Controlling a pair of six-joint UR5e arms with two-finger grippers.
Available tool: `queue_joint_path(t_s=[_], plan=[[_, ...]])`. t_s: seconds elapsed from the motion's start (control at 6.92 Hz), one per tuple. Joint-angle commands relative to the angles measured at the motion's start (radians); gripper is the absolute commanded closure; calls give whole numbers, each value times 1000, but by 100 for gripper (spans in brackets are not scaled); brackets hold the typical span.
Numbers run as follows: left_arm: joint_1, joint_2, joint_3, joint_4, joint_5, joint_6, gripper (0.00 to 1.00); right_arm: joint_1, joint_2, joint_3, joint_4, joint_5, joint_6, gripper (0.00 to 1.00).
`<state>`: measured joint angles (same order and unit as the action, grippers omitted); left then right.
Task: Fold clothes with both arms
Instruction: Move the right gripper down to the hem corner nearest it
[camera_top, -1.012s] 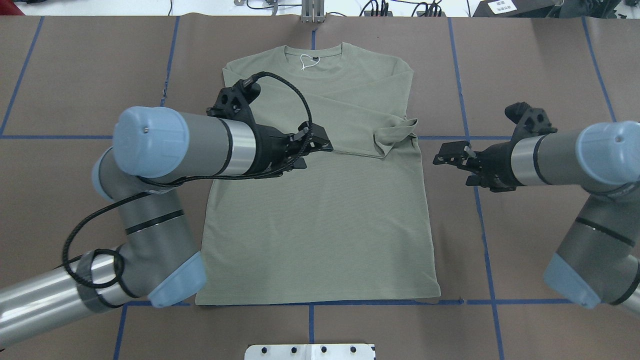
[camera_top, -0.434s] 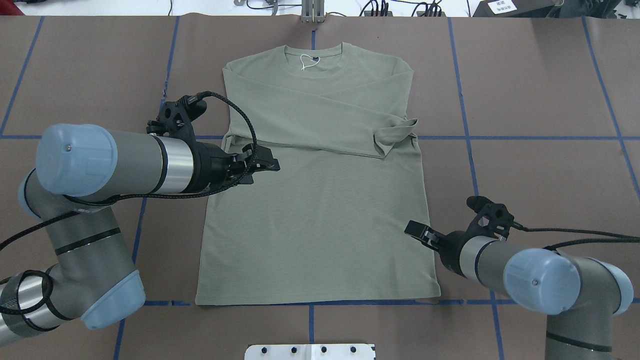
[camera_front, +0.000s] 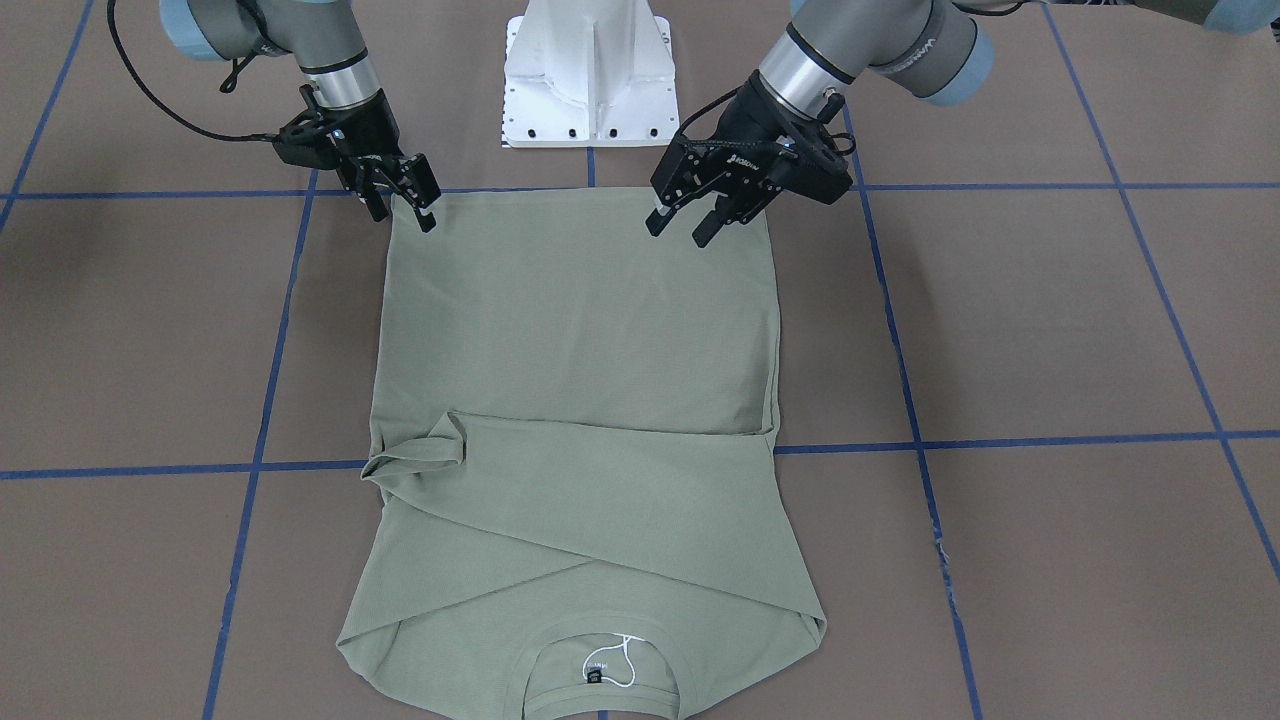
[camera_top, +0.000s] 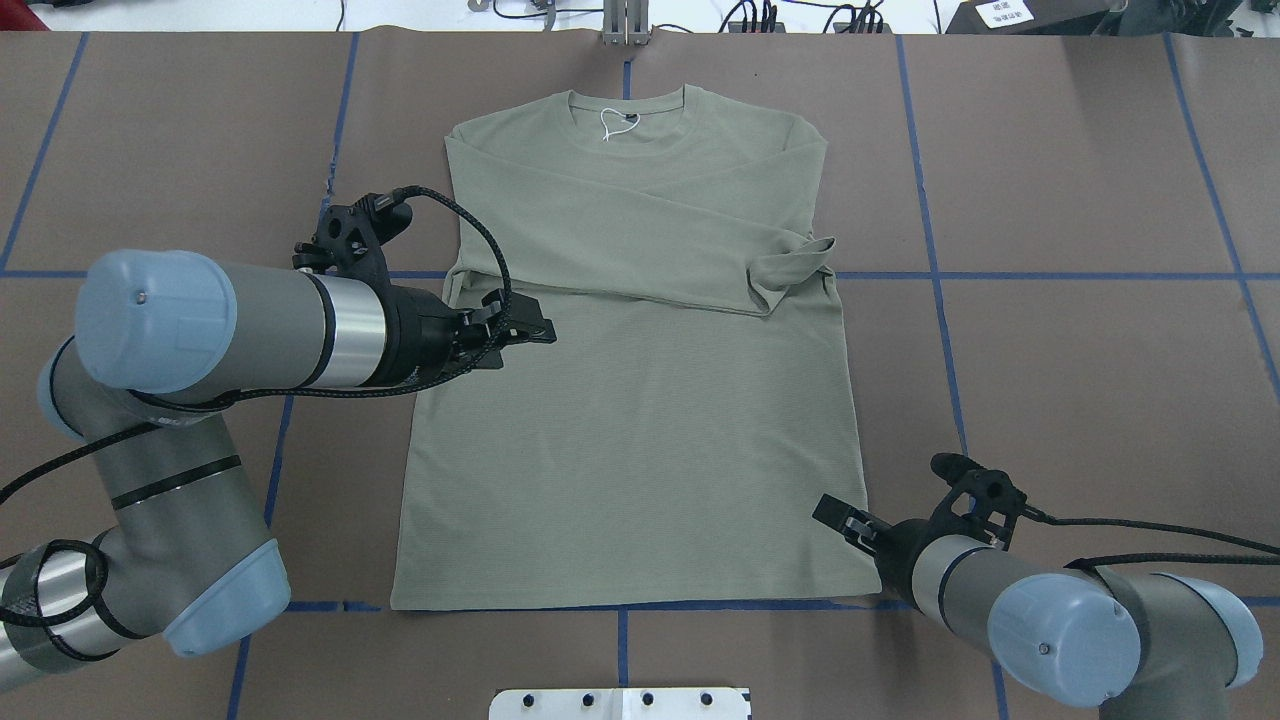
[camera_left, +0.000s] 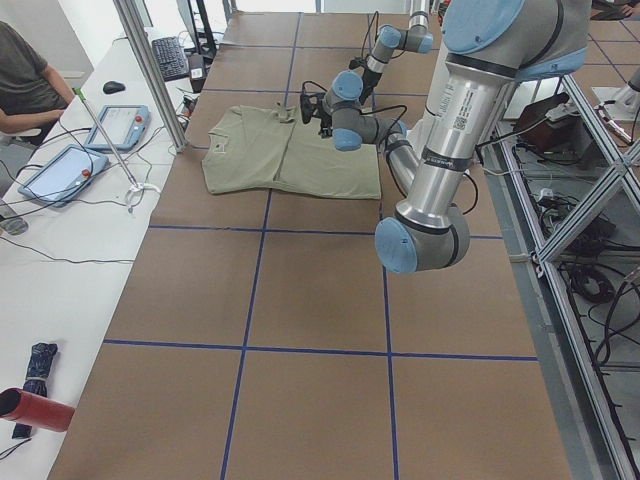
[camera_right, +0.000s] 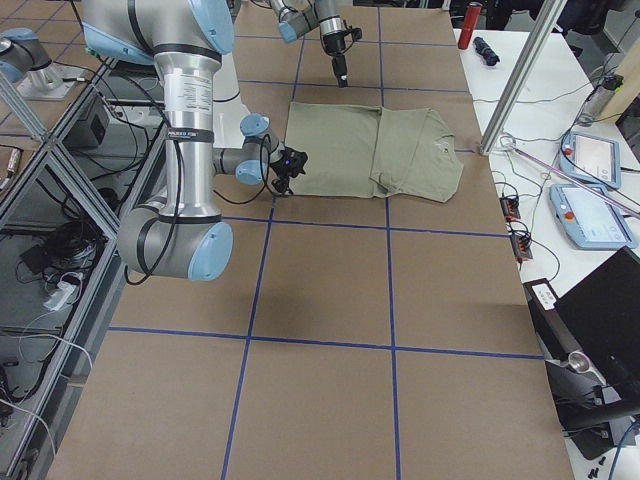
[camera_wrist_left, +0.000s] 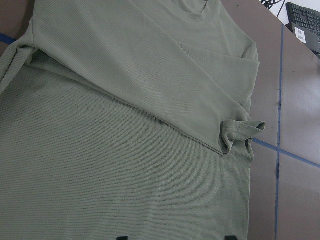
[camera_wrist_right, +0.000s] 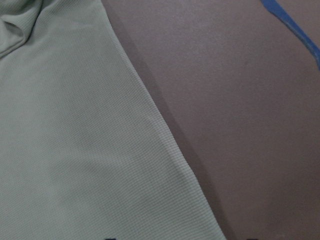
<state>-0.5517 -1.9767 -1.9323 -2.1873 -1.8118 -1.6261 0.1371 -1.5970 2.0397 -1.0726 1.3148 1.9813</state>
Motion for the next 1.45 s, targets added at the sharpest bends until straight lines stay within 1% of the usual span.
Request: queue_joint_path(t_s=[0.0,0.43,1.3], plan=[[-1,-4,3,-3,0,-1,29,-20,-26,13,-1,-3,28,12],[-2,-1,3,-3,0,-3,28,-33,-40,39,-1,1,30,19],[-1,-2,3,-5,0,-12,28,-59,-41,36,-18,1,47,23]])
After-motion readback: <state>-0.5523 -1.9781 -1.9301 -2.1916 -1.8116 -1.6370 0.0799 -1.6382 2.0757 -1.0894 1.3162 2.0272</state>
